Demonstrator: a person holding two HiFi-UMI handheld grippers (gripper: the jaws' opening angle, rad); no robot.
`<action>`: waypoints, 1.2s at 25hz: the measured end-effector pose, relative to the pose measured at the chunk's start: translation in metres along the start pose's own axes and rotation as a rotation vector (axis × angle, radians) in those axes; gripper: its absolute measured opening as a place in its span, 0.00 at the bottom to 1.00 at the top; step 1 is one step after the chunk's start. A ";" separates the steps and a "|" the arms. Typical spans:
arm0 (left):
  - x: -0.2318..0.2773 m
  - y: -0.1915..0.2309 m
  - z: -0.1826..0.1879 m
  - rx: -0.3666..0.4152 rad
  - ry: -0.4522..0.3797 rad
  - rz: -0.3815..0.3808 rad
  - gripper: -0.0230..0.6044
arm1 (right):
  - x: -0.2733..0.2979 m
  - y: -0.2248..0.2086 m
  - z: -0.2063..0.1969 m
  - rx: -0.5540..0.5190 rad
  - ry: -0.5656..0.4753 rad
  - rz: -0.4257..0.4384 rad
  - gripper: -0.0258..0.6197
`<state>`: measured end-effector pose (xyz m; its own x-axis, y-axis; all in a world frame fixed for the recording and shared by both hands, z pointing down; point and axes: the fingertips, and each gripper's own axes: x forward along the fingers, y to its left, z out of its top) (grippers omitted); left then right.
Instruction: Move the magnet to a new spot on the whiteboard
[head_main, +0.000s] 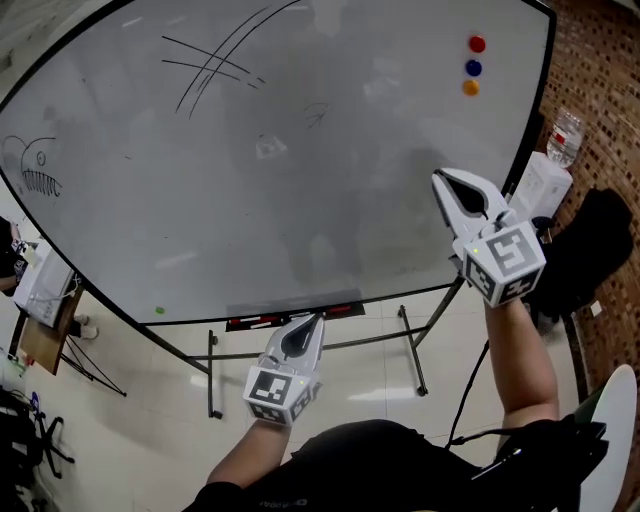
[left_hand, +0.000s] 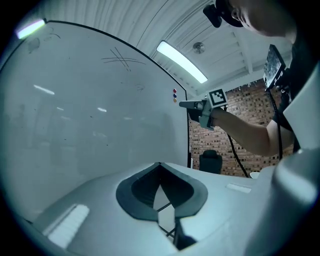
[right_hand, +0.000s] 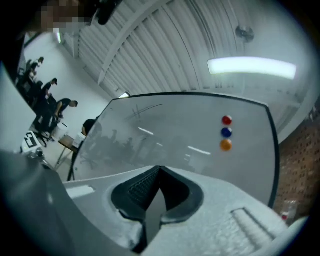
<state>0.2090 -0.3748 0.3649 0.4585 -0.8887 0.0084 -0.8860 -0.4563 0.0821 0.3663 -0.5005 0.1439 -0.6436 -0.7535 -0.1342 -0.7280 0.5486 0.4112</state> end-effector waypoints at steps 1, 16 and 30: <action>-0.006 0.004 -0.001 -0.001 0.001 0.004 0.06 | -0.002 0.022 -0.012 0.050 0.006 0.046 0.04; -0.064 0.024 -0.004 -0.003 0.004 -0.061 0.06 | -0.082 0.284 -0.073 0.575 0.032 0.400 0.04; -0.144 -0.051 -0.020 -0.003 0.002 0.046 0.06 | -0.179 0.336 -0.055 0.613 0.043 0.501 0.04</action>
<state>0.1901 -0.2227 0.3795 0.4170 -0.9088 0.0142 -0.9061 -0.4144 0.0847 0.2500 -0.2008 0.3554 -0.9285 -0.3704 -0.0244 -0.3623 0.9186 -0.1578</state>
